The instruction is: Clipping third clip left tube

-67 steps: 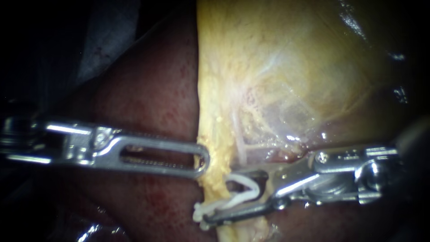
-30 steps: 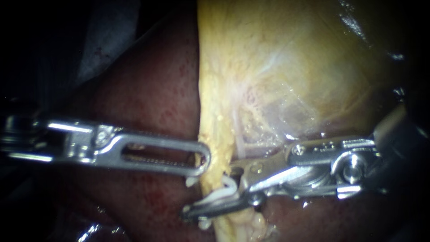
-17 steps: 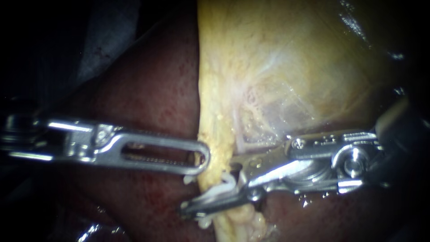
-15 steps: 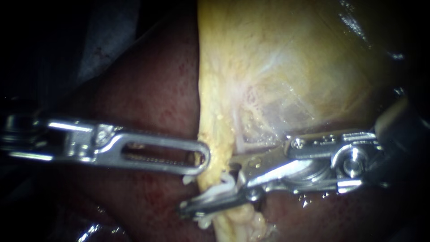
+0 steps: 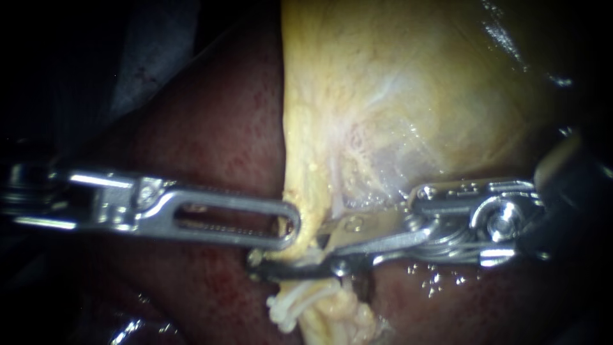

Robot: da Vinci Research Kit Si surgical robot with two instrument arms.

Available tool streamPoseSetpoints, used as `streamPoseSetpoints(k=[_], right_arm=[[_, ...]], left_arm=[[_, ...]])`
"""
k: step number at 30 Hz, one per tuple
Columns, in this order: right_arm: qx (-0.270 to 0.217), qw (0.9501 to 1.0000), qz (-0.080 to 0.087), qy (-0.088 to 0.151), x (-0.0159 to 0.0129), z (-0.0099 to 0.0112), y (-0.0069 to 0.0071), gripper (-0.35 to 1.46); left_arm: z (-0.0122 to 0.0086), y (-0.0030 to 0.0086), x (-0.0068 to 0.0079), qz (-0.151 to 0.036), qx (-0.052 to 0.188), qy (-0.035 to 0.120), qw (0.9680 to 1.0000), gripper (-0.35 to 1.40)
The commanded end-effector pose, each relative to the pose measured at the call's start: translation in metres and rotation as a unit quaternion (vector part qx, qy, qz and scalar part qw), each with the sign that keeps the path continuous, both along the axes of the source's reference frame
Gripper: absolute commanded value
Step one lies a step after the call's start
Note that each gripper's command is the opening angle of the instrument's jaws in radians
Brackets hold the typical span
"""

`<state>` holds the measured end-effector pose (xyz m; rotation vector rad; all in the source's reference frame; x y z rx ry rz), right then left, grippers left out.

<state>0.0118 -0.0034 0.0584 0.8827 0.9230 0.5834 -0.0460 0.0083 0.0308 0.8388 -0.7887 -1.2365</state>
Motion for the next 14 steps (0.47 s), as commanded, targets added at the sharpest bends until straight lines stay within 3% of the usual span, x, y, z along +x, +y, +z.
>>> streamPoseSetpoints(k=[1, 14], right_arm=[[0.0, 1.0, 0.0, 0.0, 0.0, -0.0001, -0.0001, -0.35], [0.003, 1.0, 0.0, 0.0, -0.0001, 0.0, -0.0002, -0.35]], left_arm=[[0.0, 0.0, 0.0, 0.0, 0.0, 0.0, 1.0, -0.35], [0.0001, 0.0001, -0.0002, -0.001, 0.0, 0.0, 1.0, -0.35]])
